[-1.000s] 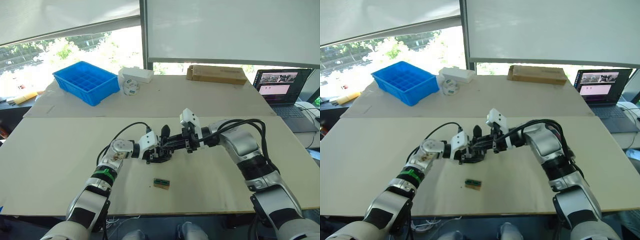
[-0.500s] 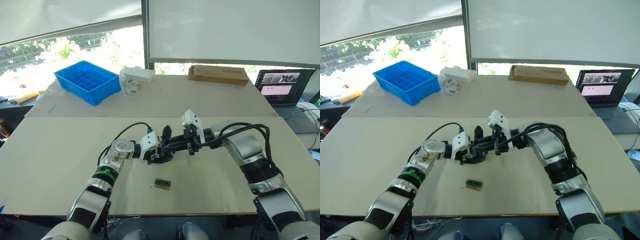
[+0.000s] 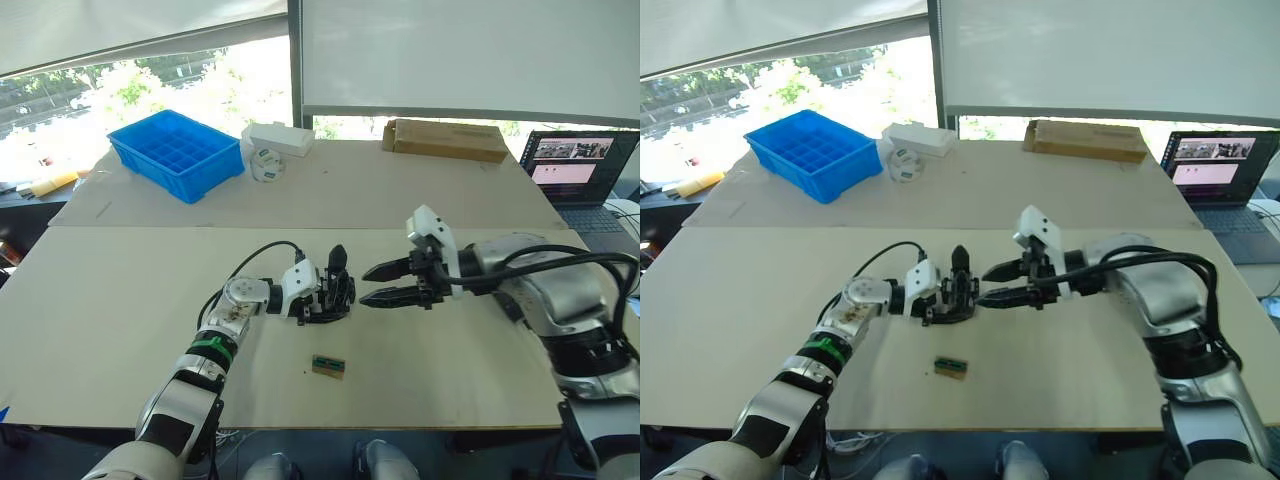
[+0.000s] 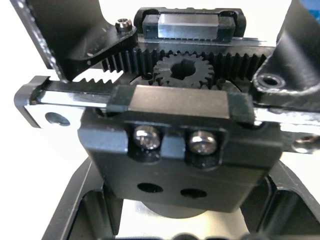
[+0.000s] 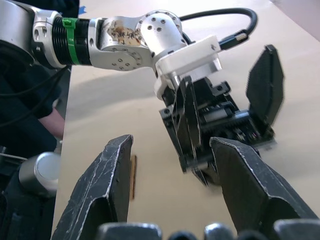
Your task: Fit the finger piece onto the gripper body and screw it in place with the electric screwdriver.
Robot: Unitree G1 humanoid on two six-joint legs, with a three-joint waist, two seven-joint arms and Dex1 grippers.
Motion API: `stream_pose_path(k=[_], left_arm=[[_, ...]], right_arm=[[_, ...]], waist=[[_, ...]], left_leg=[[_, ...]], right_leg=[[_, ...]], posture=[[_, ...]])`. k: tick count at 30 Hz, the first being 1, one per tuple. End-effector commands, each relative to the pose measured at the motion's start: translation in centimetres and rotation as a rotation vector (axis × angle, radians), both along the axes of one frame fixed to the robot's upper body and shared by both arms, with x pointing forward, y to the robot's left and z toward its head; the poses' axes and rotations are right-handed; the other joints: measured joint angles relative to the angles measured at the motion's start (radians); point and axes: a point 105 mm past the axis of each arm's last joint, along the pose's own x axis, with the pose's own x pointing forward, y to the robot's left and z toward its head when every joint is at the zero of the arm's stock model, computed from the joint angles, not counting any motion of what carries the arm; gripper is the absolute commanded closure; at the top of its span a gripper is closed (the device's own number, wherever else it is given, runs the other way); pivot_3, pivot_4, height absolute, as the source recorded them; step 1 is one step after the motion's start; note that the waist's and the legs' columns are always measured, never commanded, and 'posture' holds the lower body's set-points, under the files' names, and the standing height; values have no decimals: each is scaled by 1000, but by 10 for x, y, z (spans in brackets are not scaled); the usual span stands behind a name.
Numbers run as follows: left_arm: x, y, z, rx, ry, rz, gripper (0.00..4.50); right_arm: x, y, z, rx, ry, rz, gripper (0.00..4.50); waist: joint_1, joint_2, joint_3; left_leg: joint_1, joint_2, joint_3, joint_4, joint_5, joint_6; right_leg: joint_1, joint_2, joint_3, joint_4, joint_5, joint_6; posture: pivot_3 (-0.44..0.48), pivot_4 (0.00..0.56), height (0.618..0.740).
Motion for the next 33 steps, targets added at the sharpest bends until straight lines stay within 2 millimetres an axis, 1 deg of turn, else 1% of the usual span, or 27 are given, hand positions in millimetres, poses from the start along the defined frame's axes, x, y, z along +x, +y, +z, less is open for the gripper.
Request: stream_pose_path(k=[1, 3, 4, 6, 8, 9, 11, 13, 14, 15, 16, 17, 18, 19, 21, 22, 23, 28, 30, 32, 33], left_arm=[[-5, 26, -17, 95, 57, 13, 40], [-8, 38, -14, 108, 60, 9, 40], [-9, 44, -12, 110, 61, 12, 5], [-13, 59, -3, 105, 75, 11, 0], [-21, 70, 10, 103, 76, -17, 0], [-28, 73, 20, 101, 74, -42, 0], [-41, 74, 42, 89, 64, -92, 0], [-57, 71, 77, 55, 52, -150, 0], [-63, 69, 87, 45, 53, -167, 0], [-71, 65, 106, 18, 49, -192, 0], [-78, 62, 123, -3, 45, -213, 0], [-87, 57, 144, -24, 27, -243, 0], [-94, 53, 158, -34, 18, -264, 0], [-99, 51, 165, -38, 16, -271, 0], [-112, 43, 197, -72, -29, -314, 0], [-117, 40, 208, -81, -54, -327, 0], [-120, 37, 215, -84, -74, -332, 0], [-129, 31, 230, -98, -118, -364, 0], [-130, 29, 232, -97, -129, -368, 0], [-129, 28, 233, -99, -131, -365, 0], [-129, 27, 233, -100, -125, -362, 0]], right_arm=[[0, -20, 16, -23, -45, -87, 1734], [-1, -36, 16, -73, -20, -138, 1734], [0, -45, 15, -101, -6, -172, 1481], [6, -72, 12, -174, 30, -283, 954], [13, -100, 7, -266, 46, -409, 237], [16, -115, 4, -326, 39, -465, 33], [18, -142, 1, -436, 27, -539, 33], [19, -171, 0, -502, 86, -668, 33], [19, -180, 0, -516, 100, -709, 33], [21, -193, 0, -548, 101, -765, 33], [24, -201, 0, -566, 99, -802, 33], [28, -210, -1, -569, 113, -854, 33], [30, -215, -1, -569, 124, -888, 33], [32, -218, -1, -566, 134, -905, 33], [39, -225, -8, -575, 159, -939, 33], [39, -228, -13, -593, 178, -939, 33], [39, -229, -16, -616, 189, -919, 33], [39, -219, -27, -569, 317, -875, 33], [40, -218, -32, -590, 327, -857, 33], [43, -222, -39, -624, 310, -849, 33], [44, -223, -41, -635, 297, -839, 272]], waist=[[-2, -1, 0], [-2, -1, 1], [-3, -1, 1], [-4, -1, 1], [-5, -1, 1], [-5, 0, 3], [-2, 0, 10], [3, 2, 16], [6, 1, 20], [8, 2, 23], [10, 2, 23], [11, 2, 24], [10, 2, 26], [10, 2, 27], [7, 2, 28], [4, 2, 28], [1, 1, 29], [0, 4, 31], [-2, 3, 31], [-2, 3, 31], [-2, 3, 31]], left_leg=[[0, 0, 0, 0, 0, 0], [0, 0, 0, -1, 0, 0], [0, 0, 0, -1, 0, 0], [0, 0, 0, -1, 0, -1], [0, 0, 0, -1, 0, -1], [0, 0, 1, -1, 0, -1], [-1, 0, 1, 0, 0, -1], [-2, 0, 1, 0, 0, -1], [-3, 0, 1, 1, 0, -1], [-4, 0, 0, 2, 0, -1], [-5, 0, 0, 2, 0, -1], [-6, 0, 0, 2, 0, -1], [-6, -1, 0, 3, 0, -1], [-6, -1, 0, 3, 1, -1], [-5, -1, 1, 2, 1, -1], [-4, -1, 1, 2, 1, -1], [-4, -1, 1, 1, 1, -1], [-2, -2, 2, 1, 2, -3], [-2, -2, 2, 1, 2, -3], [-2, -2, 3, 1, 2, -4], [-1, -2, 3, 1, 2, -4]], right_leg=[[0, 0, 0, 0, 0, 0], [0, 1, 0, 0, 0, 0], [0, 1, 0, 0, 0, 0], [-1, 1, 0, -1, 0, 0], [-1, 1, 1, -1, 0, 0], [-1, 1, 1, -1, 0, 0], [-2, 0, 2, -1, -1, 0], [-3, 0, 3, -1, -1, 1], [-3, 0, 2, -1, -1, 1], [-3, 0, 2, 0, -2, 2], [-4, 0, 2, -1, -2, 2], [-4, 0, 2, -1, -2, 3], [-3, 0, 2, -1, -2, 4], [-3, 1, 2, 0, -2, 4], [-3, 2, 3, -1, -3, 6], [-1, 2, 2, 0, -4, 7], [-1, 6, 2, -1, -6, 9], [0, 9, 3, 1, -5, 9], [0, 10, 2, 1, -5, 8], [0, 11, 2, 1, -5, 9], [0, 11, 3, 1, -5, 8]], posture=[[0, 150, 738], [0, 150, 738], [0, 150, 738], [0, 150, 738], [0, 150, 738], [0, 150, 738], [0, 150, 738], [0, 150, 738], [0, 150, 738], [0, 150, 738], [0, 150, 738], [0, 150, 738], [0, 150, 738], [0, 150, 738], [0, 150, 738], [0, 150, 738], [0, 150, 738], [0, 150, 738], [0, 150, 738], [0, 150, 738], [0, 150, 738]])
